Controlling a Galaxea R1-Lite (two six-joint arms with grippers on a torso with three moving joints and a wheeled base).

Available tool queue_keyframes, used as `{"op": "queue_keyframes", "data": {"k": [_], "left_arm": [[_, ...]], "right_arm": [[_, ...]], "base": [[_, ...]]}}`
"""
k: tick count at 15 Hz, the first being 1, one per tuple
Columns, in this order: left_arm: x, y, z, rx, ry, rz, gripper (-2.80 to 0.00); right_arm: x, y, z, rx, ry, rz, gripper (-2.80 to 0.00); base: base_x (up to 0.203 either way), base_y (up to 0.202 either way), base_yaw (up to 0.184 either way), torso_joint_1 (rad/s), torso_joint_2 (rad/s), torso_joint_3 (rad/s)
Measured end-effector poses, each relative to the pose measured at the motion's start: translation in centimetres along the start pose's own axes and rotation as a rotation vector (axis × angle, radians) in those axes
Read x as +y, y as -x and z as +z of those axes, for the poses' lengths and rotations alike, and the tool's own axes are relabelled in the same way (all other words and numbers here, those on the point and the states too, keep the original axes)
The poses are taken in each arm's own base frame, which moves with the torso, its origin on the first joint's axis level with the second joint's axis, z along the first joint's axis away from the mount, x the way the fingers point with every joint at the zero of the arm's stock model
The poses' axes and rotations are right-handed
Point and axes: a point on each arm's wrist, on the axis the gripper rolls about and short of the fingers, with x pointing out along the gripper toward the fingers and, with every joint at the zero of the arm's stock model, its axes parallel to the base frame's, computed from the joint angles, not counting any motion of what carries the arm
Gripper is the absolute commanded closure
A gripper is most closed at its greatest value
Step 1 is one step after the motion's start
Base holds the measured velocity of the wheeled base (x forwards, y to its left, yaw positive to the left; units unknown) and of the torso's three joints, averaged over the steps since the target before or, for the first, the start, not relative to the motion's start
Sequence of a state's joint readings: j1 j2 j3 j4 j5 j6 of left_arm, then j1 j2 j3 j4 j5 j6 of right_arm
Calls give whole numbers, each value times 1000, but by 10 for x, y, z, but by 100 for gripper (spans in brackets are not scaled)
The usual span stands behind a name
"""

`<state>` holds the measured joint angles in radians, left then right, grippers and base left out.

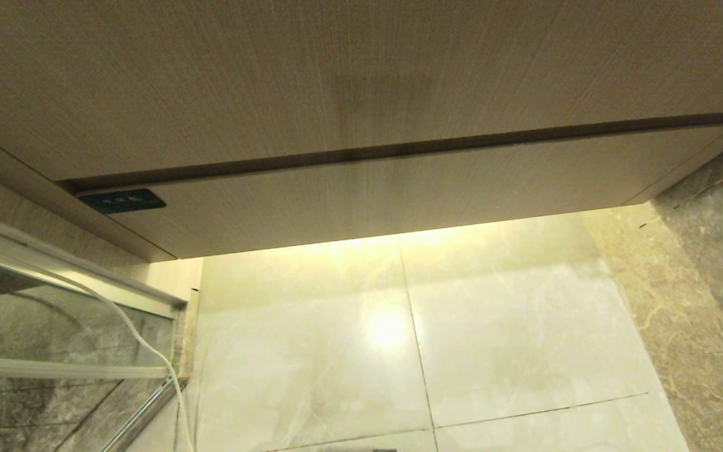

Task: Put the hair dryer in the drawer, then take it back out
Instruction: Pull open the drawer

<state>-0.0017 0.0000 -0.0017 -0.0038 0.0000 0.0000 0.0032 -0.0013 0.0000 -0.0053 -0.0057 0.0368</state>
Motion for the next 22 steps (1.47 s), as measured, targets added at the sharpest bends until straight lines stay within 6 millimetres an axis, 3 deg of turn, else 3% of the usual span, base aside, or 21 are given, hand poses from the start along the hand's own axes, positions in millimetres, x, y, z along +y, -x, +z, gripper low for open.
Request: {"op": "queue_keyframes", "data": {"k": [11, 13, 14, 16, 22], "left_arm": [[0, 0, 0, 0, 0, 1, 0], [0, 0, 0, 0, 0, 0, 0], [0, 0, 0, 0, 0, -1, 0], [0, 0, 0, 0, 0, 0, 0], [0, 0, 0, 0, 0, 0, 0]], "right_arm": [[0, 0, 0, -4, 47, 0, 0], [1, 2, 9, -29, 65, 12, 0], [2, 6, 25, -56, 69, 29, 0], [5, 18, 79, -139, 75, 82, 0], [15, 45, 277, -224, 95, 230, 0]], "base": [[0, 0, 0, 0, 0, 0], [0, 0, 0, 0, 0, 0], [0, 0, 0, 0, 0, 0], [0, 0, 0, 0, 0, 0], [0, 0, 0, 0, 0, 0]]}}
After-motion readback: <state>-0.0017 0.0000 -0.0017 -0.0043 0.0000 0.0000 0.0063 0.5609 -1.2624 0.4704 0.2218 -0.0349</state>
